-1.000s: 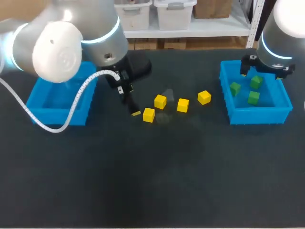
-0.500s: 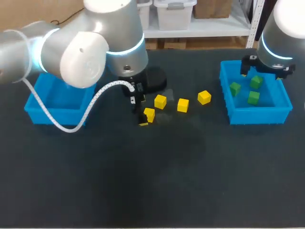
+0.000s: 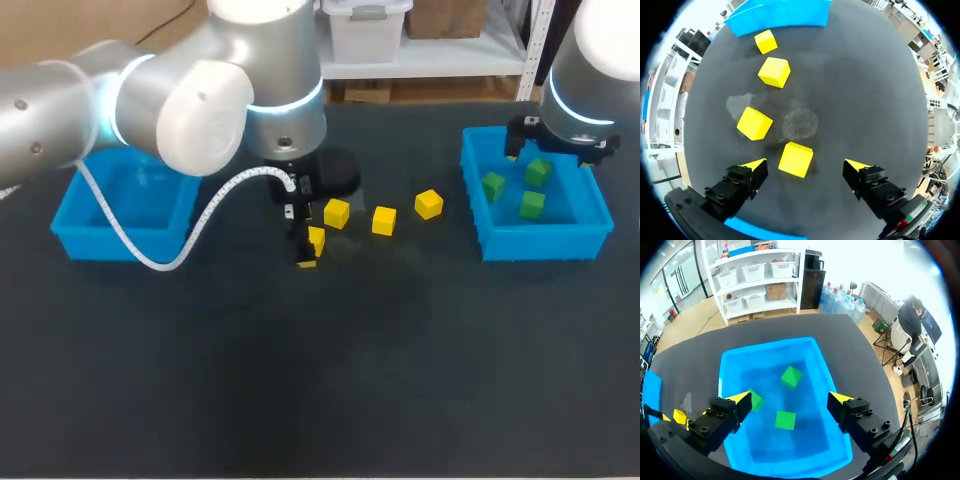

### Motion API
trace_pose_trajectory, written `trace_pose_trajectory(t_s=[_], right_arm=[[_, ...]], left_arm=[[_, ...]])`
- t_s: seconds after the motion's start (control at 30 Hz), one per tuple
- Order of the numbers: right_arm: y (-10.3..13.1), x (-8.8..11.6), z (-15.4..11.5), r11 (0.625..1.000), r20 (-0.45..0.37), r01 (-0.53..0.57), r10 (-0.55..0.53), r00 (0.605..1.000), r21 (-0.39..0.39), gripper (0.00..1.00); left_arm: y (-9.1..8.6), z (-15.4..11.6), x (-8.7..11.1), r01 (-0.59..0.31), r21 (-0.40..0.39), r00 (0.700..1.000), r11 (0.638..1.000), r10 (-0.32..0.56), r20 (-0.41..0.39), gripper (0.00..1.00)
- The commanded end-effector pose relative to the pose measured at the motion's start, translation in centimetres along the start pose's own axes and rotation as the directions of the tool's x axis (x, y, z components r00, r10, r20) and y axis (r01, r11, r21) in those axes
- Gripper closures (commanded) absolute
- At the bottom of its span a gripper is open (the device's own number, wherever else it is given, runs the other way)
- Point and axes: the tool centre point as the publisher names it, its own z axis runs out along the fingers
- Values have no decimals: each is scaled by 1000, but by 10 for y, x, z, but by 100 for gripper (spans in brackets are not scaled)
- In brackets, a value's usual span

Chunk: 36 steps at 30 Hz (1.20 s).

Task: Put the green cubes in the right bin and the yellow cubes in the left bin.

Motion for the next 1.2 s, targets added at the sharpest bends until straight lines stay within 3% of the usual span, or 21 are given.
trace_pose_trajectory(t_s=[0.03, 0.27, 0.3, 0.33, 0.4, 0.43, 0.47, 0.8, 1.07, 1.2], right_arm=[[-1, 3, -1, 1000, 9, -2, 2, 1000, -1, 0], [-1, 3, -1, 1000, 9, -2, 2, 1000, -1, 0], [-1, 3, -1, 1000, 9, -2, 2, 1000, -1, 0], [-1, 3, -1, 1000, 9, -2, 2, 1000, -1, 0], [-1, 3, -1, 1000, 9, -2, 2, 1000, -1, 0], [-1, 3, -1, 1000, 9, -2, 2, 1000, -1, 0], [-1, 3, -1, 1000, 9, -2, 2, 1000, -1, 0], [-1, 3, -1, 1000, 9, -2, 2, 1000, -1, 0], [-1, 3, -1, 1000, 9, -2, 2, 1000, -1, 0], [-1, 3, -1, 1000, 9, -2, 2, 1000, -1, 0]], left_arm=[[5, 5, -5, 5, 8, 1000, 1000, -5, -21, 0], [7, 13, -4, 65, 0, 997, 998, -65, -52, 0], [8, 14, -3, 79, -1, 995, 997, -79, -57, 18], [8, 15, -2, 88, -1, 994, 996, -88, -58, 52], [8, 17, -1, 94, -2, 994, 996, -94, -62, 78], [7, 18, 0, 96, -5, 994, 995, -96, -60, 84], [7, 18, 0, 99, -6, 993, 995, -99, -58, 100], [0, 15, 9, 154, -15, 987, 988, -155, -40, 100], [13, -3, 22, 249, -74, 968, 966, -249, 13, 100], [25, -26, 38, 316, -132, 949, 940, -313, 47, 100]])
